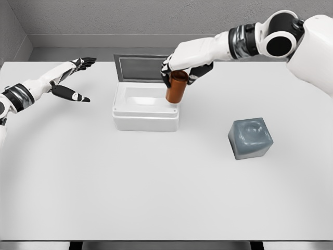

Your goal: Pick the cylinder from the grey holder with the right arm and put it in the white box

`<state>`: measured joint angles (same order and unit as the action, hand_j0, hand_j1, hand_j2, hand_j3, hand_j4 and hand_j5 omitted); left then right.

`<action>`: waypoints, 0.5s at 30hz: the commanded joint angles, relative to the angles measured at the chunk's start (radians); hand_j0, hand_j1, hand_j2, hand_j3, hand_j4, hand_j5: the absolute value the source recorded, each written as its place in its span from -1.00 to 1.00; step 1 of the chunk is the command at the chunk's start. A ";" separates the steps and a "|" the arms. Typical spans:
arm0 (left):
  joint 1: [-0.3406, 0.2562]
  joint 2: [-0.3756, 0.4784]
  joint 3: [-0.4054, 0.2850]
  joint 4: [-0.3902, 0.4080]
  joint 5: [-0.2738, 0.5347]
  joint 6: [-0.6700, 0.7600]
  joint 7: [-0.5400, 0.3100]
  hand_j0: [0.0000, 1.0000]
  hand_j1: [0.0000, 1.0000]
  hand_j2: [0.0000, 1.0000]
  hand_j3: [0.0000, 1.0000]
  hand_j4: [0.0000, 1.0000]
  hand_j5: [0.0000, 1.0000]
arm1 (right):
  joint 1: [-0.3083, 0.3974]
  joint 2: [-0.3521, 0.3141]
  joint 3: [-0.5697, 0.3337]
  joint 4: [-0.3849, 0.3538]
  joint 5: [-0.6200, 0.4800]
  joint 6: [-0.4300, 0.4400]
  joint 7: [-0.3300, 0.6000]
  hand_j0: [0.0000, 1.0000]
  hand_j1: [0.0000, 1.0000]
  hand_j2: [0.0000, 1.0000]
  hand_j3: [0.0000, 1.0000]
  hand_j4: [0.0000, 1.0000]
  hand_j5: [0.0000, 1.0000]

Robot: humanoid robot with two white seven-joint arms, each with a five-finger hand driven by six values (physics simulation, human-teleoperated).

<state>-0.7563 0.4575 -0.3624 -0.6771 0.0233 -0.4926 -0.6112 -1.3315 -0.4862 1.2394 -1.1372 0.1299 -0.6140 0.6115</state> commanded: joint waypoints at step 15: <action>0.000 0.001 0.000 -0.002 0.007 0.002 0.000 1.00 1.00 1.00 1.00 1.00 1.00 | -0.006 0.058 0.000 0.108 -0.004 0.003 -0.001 -0.24 -0.24 -0.24 -0.24 -0.24 -0.24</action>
<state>-0.7547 0.4581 -0.3636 -0.6785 0.0232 -0.4926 -0.6112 -1.3376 -0.4310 1.2410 -1.0379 0.1310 -0.6136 0.6115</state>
